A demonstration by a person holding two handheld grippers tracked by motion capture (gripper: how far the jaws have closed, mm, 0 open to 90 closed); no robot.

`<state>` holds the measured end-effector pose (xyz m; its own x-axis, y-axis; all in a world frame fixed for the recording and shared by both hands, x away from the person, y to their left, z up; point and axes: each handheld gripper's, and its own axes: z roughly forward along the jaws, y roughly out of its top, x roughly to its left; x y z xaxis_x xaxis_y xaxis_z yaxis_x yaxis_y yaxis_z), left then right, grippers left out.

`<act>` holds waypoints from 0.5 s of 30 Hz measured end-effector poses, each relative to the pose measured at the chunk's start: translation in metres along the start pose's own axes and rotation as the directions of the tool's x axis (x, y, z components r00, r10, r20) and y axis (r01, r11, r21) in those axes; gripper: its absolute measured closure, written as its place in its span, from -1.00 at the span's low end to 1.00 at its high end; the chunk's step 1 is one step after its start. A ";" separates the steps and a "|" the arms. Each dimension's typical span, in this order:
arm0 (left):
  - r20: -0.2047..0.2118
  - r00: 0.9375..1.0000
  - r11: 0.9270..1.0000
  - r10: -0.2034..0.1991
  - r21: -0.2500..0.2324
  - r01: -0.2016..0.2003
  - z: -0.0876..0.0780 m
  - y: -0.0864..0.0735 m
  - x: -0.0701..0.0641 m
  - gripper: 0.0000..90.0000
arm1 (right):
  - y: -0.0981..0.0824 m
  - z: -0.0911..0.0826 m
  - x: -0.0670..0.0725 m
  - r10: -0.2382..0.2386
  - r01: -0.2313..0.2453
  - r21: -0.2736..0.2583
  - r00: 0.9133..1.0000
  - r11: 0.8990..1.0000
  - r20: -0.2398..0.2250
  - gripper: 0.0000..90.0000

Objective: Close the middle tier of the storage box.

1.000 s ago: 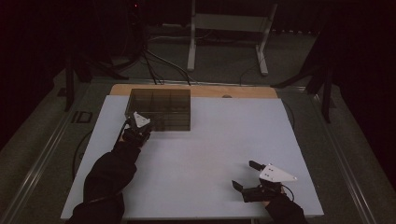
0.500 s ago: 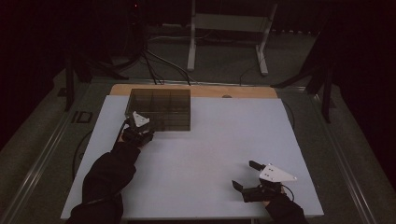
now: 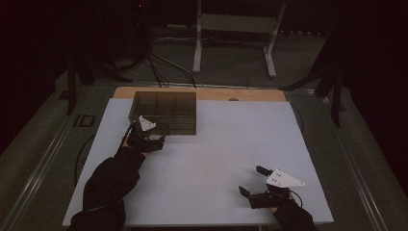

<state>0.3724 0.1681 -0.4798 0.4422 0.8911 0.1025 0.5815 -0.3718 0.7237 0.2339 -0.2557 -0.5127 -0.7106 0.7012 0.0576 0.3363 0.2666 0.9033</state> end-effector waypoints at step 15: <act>0.096 0.995 1.000 0.020 0.015 -0.021 0.000 0.002 -0.006 -0.92 | 0.001 -0.001 0.000 -0.001 0.001 -0.008 1.000 1.000 -0.001 -0.97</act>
<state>0.3707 0.1620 -0.4786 0.5171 0.8545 0.0506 0.5823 -0.3945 0.7108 0.2336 -0.2557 -0.5119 -0.7112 0.7007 0.0574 0.3307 0.2613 0.9069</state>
